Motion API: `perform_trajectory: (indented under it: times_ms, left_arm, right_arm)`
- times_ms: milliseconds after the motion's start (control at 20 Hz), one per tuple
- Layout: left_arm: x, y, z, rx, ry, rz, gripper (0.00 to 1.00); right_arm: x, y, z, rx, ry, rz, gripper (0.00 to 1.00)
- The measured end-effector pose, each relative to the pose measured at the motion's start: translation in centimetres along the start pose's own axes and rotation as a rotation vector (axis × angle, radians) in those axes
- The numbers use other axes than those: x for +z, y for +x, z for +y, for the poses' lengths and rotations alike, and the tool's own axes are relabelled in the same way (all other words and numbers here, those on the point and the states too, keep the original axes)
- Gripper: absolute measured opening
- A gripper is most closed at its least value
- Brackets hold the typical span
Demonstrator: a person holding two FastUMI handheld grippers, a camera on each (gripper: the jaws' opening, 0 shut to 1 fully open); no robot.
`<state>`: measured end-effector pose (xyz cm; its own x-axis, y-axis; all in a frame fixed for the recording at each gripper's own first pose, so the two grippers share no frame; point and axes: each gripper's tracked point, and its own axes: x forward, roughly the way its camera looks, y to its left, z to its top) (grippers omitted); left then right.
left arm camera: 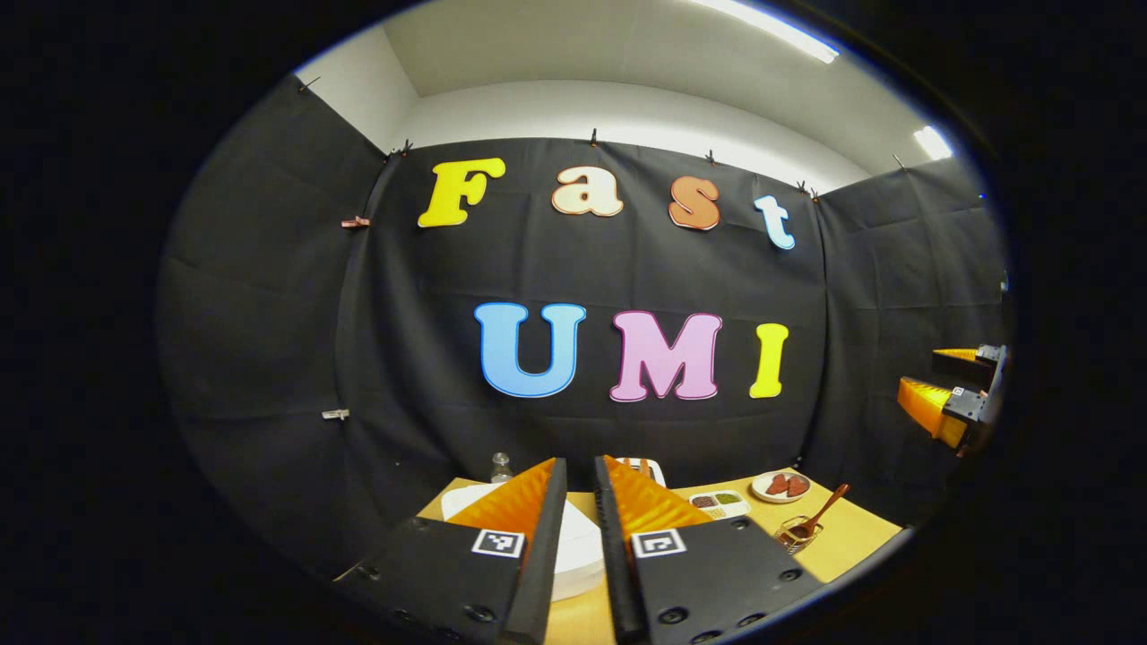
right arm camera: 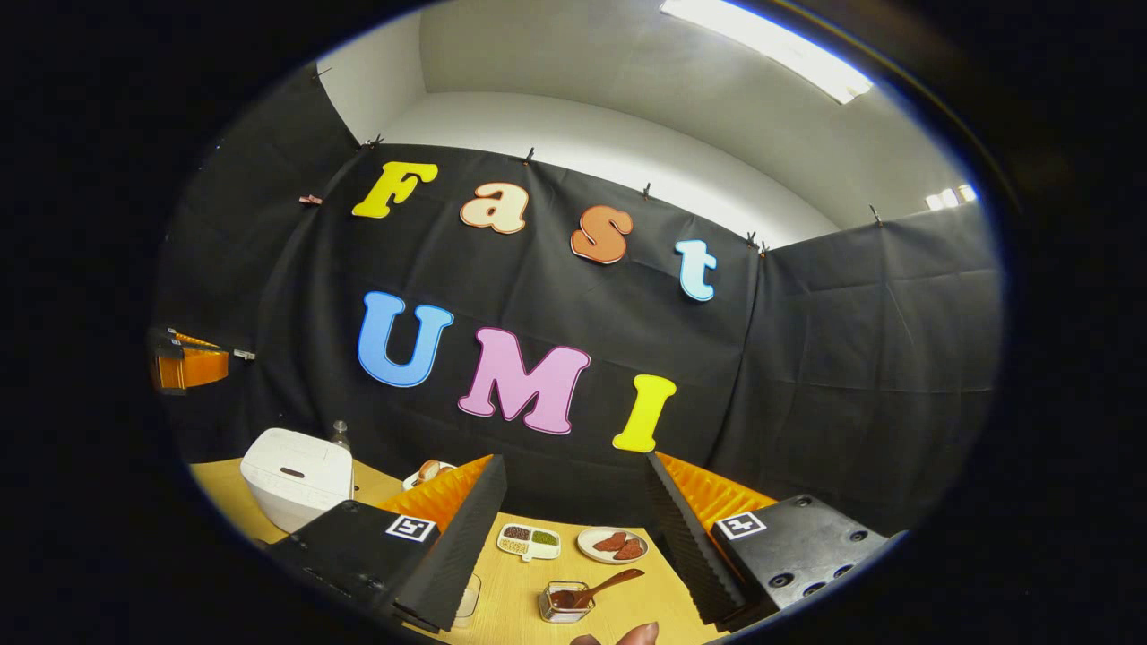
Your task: Close the left gripper, press the button to open the rice cooker; take a wooden spoon from the chopstick holder with the right hand, scoop a spoonful of rice and pour it into the rice cooker, then put the wooden spoon back into the chopstick holder.
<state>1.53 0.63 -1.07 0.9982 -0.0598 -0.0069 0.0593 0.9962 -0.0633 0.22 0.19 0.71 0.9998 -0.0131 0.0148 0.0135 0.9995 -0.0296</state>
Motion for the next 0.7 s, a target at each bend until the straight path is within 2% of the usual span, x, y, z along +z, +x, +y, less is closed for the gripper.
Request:
perform_trajectory:
  times_ms: [50,150,300,500,700]
  left_arm:
    - [0.0,0.3,0.2,-0.013,-0.009,-0.009,0.18]
    - [-1.6,1.3,0.4,-0.062,-0.048,0.028,0.08]
    - [-5.4,4.1,3.1,-0.041,-0.125,0.147,0.07]
    - [-11.1,7.7,5.2,-0.049,-0.298,0.316,0.07]
    - [-16.0,11.5,8.2,-0.006,-0.308,0.436,0.07]
  right_arm:
    - [0.0,0.1,0.0,0.002,-0.002,-0.002,0.97]
    - [-0.2,0.2,-0.2,0.005,0.002,0.011,0.97]
    - [0.5,0.1,-1.1,-0.004,0.022,0.0,0.97]
    - [-0.7,-0.1,-2.7,-0.022,0.011,0.018,0.97]
    - [-2.6,-0.4,-4.8,-0.051,0.0,0.062,0.97]
